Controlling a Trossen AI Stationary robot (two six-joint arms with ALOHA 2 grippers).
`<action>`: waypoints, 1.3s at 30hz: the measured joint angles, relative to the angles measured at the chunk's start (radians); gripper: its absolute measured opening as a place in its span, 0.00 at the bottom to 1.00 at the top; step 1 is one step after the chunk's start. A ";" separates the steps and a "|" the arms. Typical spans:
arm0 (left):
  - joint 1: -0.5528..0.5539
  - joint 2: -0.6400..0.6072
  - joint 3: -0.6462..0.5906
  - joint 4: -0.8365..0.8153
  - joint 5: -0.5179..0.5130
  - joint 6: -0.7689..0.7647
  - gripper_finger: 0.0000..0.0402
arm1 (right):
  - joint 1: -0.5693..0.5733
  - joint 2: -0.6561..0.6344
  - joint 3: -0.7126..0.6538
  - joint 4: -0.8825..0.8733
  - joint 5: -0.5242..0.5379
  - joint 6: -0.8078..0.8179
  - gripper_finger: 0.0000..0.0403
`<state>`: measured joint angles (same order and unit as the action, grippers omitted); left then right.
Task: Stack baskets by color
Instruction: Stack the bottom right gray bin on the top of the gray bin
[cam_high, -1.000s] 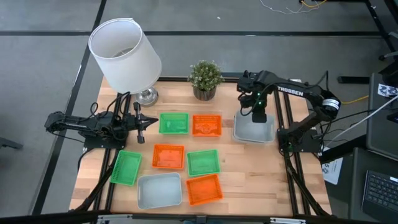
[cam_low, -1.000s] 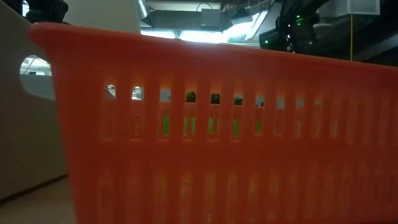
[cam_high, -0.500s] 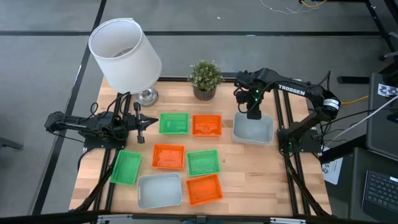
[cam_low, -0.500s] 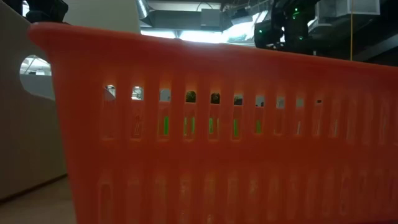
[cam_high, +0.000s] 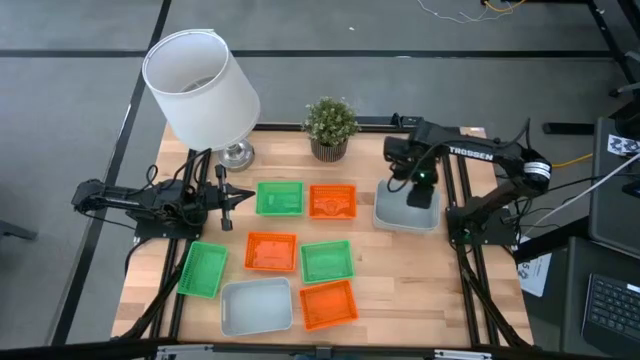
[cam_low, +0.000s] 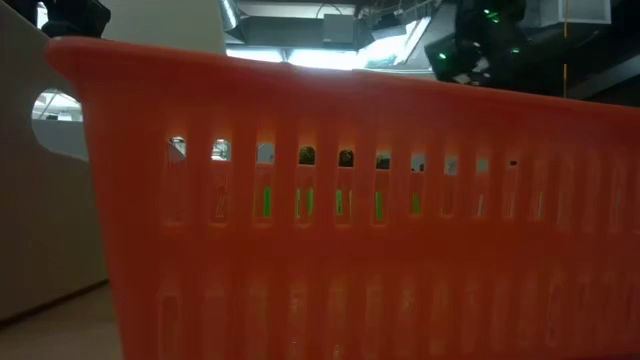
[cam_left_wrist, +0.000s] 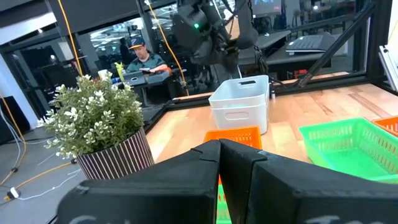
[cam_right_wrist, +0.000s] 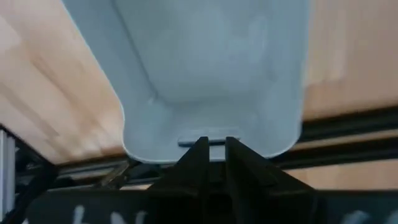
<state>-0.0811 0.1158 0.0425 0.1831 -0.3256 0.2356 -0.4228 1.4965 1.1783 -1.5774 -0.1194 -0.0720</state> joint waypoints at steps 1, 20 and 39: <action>0.000 0.000 0.000 -0.002 0.000 0.000 0.00 | 0.005 -0.013 -0.031 0.007 0.002 0.015 0.13; 0.000 0.000 0.000 -0.012 0.000 -0.017 0.00 | 0.018 -0.274 -0.313 0.006 0.112 0.257 0.13; 0.000 0.000 0.000 -0.011 0.000 -0.019 0.00 | 0.018 -0.275 -0.385 0.207 0.241 0.355 0.13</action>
<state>-0.0807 0.1158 0.0425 0.1719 -0.3256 0.2168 -0.4049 1.2213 0.7929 -1.3701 0.1211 0.2829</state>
